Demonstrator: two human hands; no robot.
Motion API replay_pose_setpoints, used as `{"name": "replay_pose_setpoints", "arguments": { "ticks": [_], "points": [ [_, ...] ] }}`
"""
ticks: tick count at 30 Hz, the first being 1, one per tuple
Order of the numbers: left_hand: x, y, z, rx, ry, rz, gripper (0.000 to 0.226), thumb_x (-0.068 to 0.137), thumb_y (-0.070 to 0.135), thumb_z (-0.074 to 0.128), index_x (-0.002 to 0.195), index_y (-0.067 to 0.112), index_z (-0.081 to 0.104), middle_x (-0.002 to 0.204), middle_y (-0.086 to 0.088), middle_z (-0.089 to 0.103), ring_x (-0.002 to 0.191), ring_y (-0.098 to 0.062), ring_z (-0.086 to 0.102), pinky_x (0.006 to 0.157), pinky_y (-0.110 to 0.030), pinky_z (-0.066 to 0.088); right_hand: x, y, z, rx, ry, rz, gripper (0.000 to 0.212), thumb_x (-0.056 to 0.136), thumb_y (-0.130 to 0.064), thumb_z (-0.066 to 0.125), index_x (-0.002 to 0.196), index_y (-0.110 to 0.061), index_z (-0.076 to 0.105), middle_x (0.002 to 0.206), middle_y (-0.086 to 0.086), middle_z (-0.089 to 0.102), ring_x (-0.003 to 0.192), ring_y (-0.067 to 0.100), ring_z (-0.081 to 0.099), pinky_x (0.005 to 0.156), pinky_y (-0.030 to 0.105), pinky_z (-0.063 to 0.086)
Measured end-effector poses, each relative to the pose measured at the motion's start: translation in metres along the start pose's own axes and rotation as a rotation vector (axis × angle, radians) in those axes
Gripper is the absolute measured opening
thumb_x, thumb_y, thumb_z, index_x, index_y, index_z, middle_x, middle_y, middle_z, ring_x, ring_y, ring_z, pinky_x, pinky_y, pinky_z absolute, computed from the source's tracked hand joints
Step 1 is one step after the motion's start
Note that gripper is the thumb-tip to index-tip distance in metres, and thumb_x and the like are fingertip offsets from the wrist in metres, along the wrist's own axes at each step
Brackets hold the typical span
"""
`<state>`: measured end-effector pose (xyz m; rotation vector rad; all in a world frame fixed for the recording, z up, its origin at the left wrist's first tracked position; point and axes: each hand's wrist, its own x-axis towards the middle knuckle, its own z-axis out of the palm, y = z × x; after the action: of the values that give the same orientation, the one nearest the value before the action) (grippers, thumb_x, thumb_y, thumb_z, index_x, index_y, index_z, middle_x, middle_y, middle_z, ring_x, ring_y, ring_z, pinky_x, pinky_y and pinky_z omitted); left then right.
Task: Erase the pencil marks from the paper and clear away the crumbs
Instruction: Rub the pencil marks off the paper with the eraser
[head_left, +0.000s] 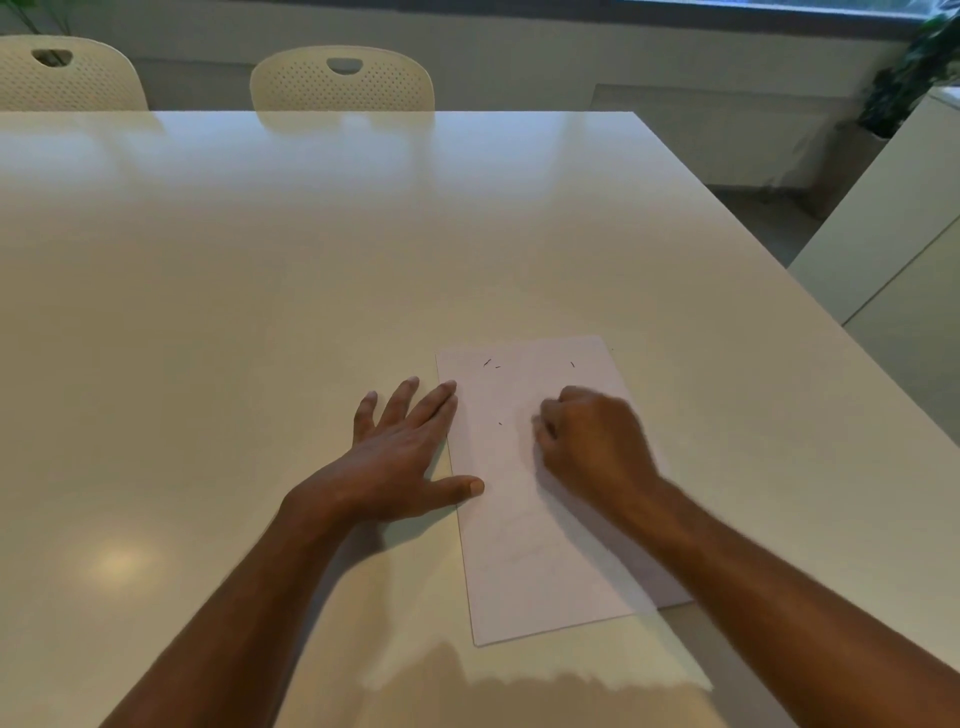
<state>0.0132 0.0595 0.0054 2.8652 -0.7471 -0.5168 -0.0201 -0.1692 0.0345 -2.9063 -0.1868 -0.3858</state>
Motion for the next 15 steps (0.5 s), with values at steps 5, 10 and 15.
{"name": "replay_pose_setpoints", "arguments": {
  "ticks": [5,10,15],
  "points": [
    [0.001,-0.001,0.001,0.004,0.005,0.002,0.105,0.085,0.082,0.034,0.158,0.023,-0.014,0.162,0.015,-0.028,0.145,-0.016,-0.035,0.118,-0.052,-0.019,-0.010,-0.009,0.003,0.053,-0.100,-0.080,0.022,0.086,-0.025,0.060,0.066,-0.016,0.065,0.064,-0.001,0.056,0.055,0.026,0.058,0.050,0.028,0.043],
    [0.001,0.000,0.000,0.007,0.006,-0.002,0.105,0.086,0.081,0.035,0.158,0.023,-0.015,0.162,0.015,-0.028,0.146,-0.016,-0.035,0.118,-0.052,-0.018,-0.001,0.003,0.000,0.004,0.005,0.031,0.015,0.079,-0.019,0.064,0.066,-0.013,0.067,0.063,0.002,0.056,0.054,0.029,0.059,0.049,0.027,0.037],
    [0.002,0.000,0.001,0.015,0.002,-0.011,0.105,0.086,0.081,0.035,0.157,0.024,-0.016,0.161,0.016,-0.029,0.145,-0.015,-0.035,0.119,-0.053,-0.017,-0.016,-0.012,0.003,0.076,-0.096,-0.079,0.024,0.087,-0.027,0.059,0.068,-0.016,0.067,0.064,-0.002,0.055,0.055,0.025,0.058,0.051,0.027,0.042]
  ]
}}
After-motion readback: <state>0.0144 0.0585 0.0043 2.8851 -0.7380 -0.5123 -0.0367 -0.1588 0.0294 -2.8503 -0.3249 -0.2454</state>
